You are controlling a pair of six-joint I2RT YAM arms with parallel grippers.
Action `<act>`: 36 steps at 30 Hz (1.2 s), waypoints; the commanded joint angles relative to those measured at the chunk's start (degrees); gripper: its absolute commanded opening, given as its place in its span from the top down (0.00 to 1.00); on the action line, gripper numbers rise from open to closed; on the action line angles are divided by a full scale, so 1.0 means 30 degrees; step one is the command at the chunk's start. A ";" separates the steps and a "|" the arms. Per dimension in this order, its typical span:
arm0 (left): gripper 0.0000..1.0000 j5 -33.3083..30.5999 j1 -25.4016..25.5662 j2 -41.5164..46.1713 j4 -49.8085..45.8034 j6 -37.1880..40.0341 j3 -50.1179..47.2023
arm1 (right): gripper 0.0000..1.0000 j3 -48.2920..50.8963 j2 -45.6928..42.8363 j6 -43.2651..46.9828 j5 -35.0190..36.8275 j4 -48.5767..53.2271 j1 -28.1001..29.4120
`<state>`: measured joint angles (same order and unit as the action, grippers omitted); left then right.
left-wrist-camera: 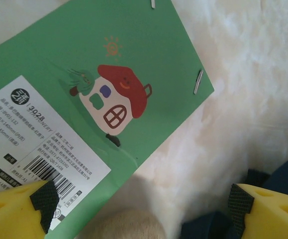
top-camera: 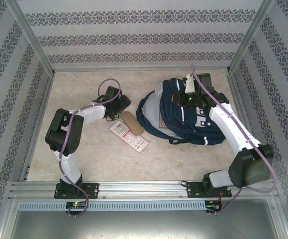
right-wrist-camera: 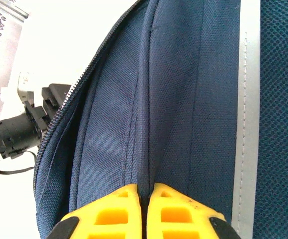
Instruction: Pack the student bag
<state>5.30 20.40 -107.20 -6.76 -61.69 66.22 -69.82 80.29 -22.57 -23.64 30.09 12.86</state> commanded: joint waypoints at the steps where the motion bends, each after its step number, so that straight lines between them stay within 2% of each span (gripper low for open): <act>1: 0.08 -0.0032 0.0608 0.0463 -0.0719 -0.1168 -0.0831 | 0.91 0.0132 -0.0250 0.0408 -0.0676 -0.0779 -0.0129; 6: 0.06 -0.0076 0.0847 0.1719 -0.1245 -0.0792 -0.0478 | 0.83 -0.0342 -0.0396 0.0436 -0.0336 -0.0429 0.0029; 9: 0.03 -0.0424 0.0832 0.2492 -0.2392 0.0501 0.0241 | 0.61 -0.0947 -0.0455 0.0564 0.0668 0.0000 0.0572; 10: 0.02 -0.0502 0.0795 0.2693 -0.3063 0.1097 0.0648 | 0.59 -0.1159 -0.0459 0.0593 0.1213 0.0147 0.0859; 13: 0.00 -0.0699 0.0509 0.3058 -0.4695 0.2920 0.1457 | 0.59 -0.1890 -0.0218 0.0528 0.2275 0.0225 0.1888; 17: 0.00 -0.0198 -0.0490 0.3577 -0.5216 0.4808 0.1099 | 0.63 -0.2848 0.0883 -0.0182 0.2909 -0.0172 0.3788; 26: 0.06 0.2727 -0.3536 0.1420 -0.5045 0.8742 0.1633 | 0.68 -0.5192 0.6348 -0.3843 0.4470 -0.2235 0.7862; 29: 0.08 0.3775 -0.4282 0.0479 -0.4480 0.9150 0.2105 | 0.73 -0.6678 0.8494 -0.4738 0.4844 -0.2288 0.8563; 36: 0.10 0.5708 -0.4693 -0.1641 -0.3913 0.9723 0.3020 | 0.74 -0.9252 1.2330 -0.5892 0.6206 -0.2130 0.8966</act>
<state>18.46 6.52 -110.87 -19.75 -35.33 73.54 -94.43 114.96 -37.43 -8.40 24.18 39.88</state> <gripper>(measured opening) 0.900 0.264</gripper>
